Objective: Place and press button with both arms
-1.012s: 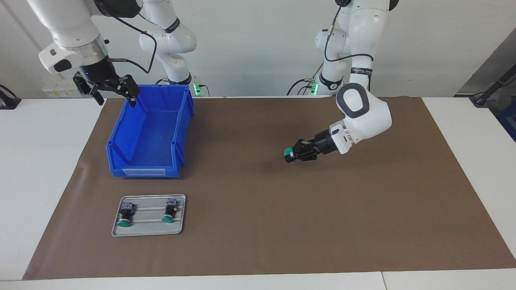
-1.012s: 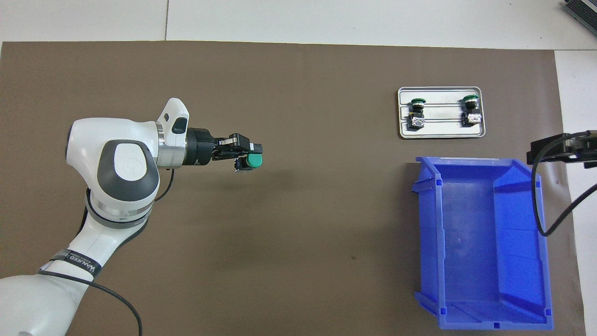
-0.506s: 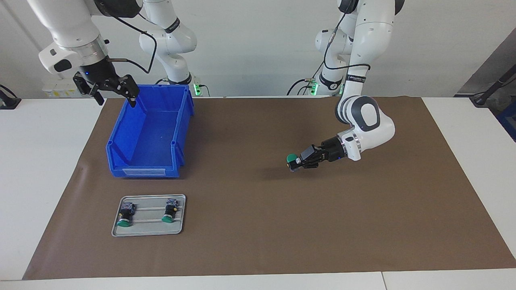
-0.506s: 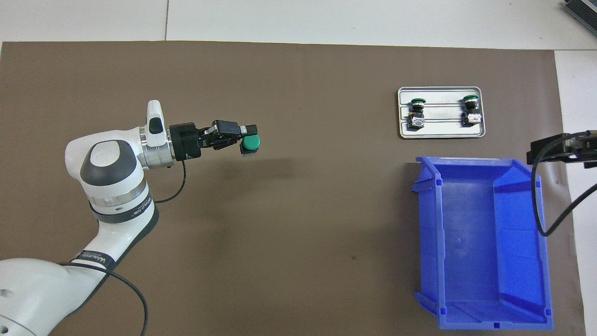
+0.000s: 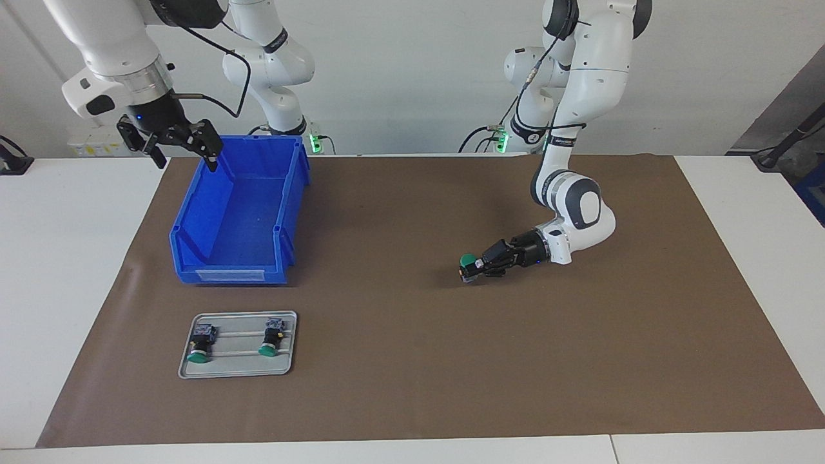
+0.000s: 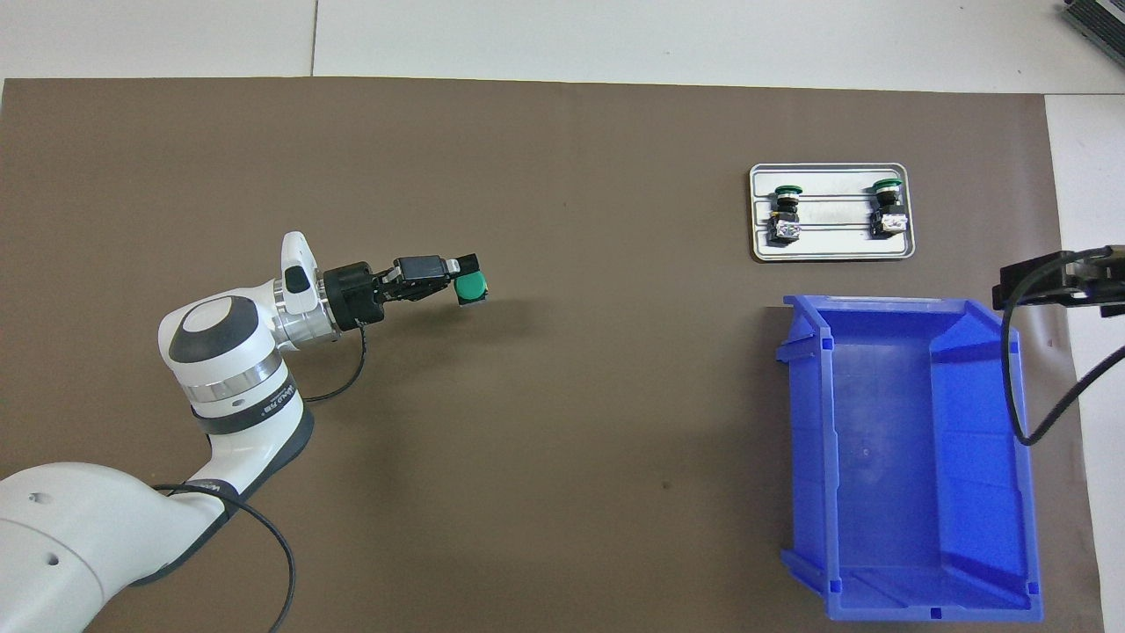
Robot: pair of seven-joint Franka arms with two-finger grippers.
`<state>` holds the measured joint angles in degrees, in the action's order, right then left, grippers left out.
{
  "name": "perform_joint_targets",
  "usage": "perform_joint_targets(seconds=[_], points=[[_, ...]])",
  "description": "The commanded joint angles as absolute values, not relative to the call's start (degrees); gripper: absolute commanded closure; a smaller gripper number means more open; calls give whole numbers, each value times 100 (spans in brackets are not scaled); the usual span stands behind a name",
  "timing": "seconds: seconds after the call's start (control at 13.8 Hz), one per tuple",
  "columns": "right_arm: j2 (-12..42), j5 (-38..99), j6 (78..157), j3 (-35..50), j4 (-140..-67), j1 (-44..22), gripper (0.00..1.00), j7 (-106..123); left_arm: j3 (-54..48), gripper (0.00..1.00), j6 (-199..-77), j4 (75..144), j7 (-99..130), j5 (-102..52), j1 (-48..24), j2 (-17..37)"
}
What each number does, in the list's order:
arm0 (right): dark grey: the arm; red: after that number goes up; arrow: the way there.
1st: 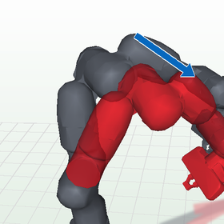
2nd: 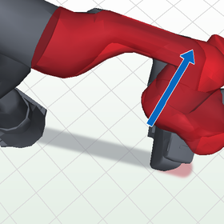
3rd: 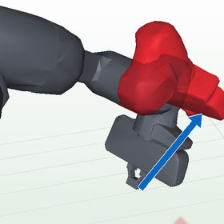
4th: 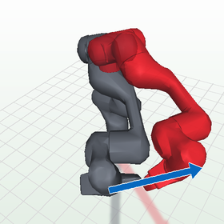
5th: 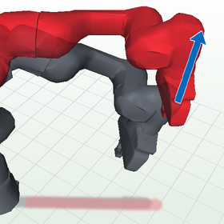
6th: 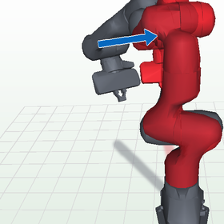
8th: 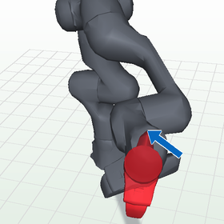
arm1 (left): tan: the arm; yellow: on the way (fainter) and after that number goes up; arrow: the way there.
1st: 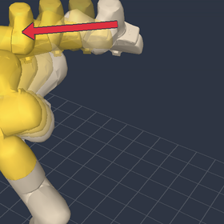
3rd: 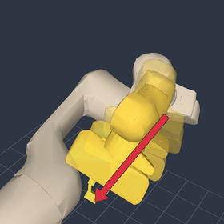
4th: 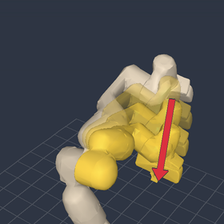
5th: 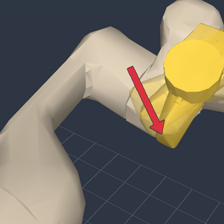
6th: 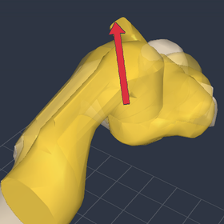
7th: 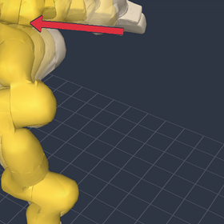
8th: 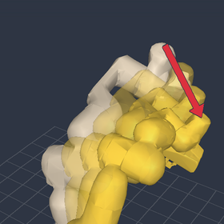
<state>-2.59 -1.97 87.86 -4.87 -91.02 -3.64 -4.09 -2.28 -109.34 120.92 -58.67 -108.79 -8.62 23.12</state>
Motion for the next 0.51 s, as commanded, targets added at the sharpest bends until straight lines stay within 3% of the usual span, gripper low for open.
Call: perform_joint_targets(seconds=[0.0,0.43], points=[[-352,-62,8824,-501,-9202,-343,0,-281,-255,100,-10828,12427,-6196,-11302,-888,2232],[-352,-62,8824,-492,-9202,-343,0,-281,-229,100,-10512,12814,-6469,-11294,-826,2171]])
